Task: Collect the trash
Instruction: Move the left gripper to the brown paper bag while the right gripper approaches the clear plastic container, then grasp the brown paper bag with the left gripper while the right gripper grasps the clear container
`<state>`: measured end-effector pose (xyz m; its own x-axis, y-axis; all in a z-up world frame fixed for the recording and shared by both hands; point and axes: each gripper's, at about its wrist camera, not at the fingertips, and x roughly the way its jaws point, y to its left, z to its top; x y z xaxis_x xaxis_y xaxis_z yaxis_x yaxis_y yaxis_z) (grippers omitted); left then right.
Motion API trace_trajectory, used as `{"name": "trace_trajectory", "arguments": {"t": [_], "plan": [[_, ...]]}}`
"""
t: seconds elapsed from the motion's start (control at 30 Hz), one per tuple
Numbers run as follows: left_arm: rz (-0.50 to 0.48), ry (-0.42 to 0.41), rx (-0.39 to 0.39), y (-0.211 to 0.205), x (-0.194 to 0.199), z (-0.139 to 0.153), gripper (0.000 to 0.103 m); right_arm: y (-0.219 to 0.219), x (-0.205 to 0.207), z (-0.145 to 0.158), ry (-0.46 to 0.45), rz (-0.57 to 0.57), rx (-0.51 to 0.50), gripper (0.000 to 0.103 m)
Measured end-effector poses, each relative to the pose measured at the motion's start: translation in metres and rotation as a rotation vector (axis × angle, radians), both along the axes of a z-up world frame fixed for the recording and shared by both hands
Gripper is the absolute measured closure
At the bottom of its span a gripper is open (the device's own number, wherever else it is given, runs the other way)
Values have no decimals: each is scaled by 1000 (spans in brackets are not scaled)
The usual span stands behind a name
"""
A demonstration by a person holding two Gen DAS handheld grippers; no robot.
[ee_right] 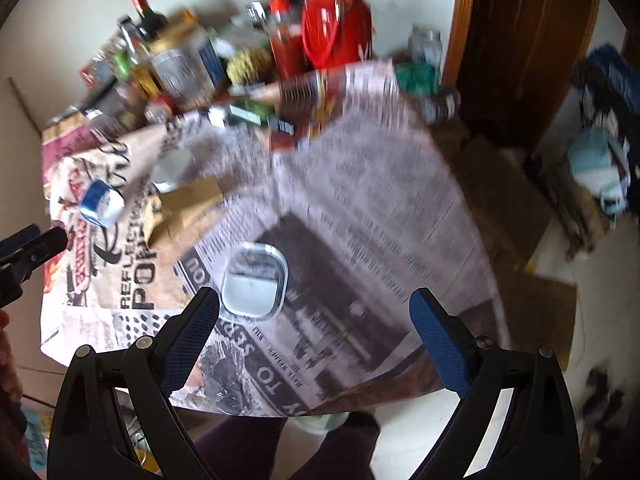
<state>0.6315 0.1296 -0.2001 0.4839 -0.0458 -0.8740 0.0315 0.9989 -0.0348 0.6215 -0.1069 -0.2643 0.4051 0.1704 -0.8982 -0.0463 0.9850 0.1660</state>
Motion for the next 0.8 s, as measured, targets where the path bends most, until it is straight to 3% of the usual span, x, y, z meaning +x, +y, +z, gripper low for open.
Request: {"name": "trace_trajectory", "arguments": {"t": [0.13, 0.27, 0.4, 0.47, 0.6, 0.8], "plan": [[-97, 85, -50, 3, 34, -41, 8, 9, 5, -23, 49, -17, 7, 14], [-199, 127, -32, -2, 59, -70, 8, 17, 14, -45, 106, -13, 25, 34], [-279, 164, -17, -7, 79, -92, 8, 21, 20, -67, 183, -21, 94, 65], [-301, 173, -8, -8, 87, -100, 8, 24, 21, -72, 195, -16, 94, 74], [-321, 177, -45, -5, 98, -108, 9, 30, 21, -71, 159, 3, 69, 79], [-346, 194, -120, -11, 108, -115, 30, 34, 23, -73, 101, 13, 18, 93]]}}
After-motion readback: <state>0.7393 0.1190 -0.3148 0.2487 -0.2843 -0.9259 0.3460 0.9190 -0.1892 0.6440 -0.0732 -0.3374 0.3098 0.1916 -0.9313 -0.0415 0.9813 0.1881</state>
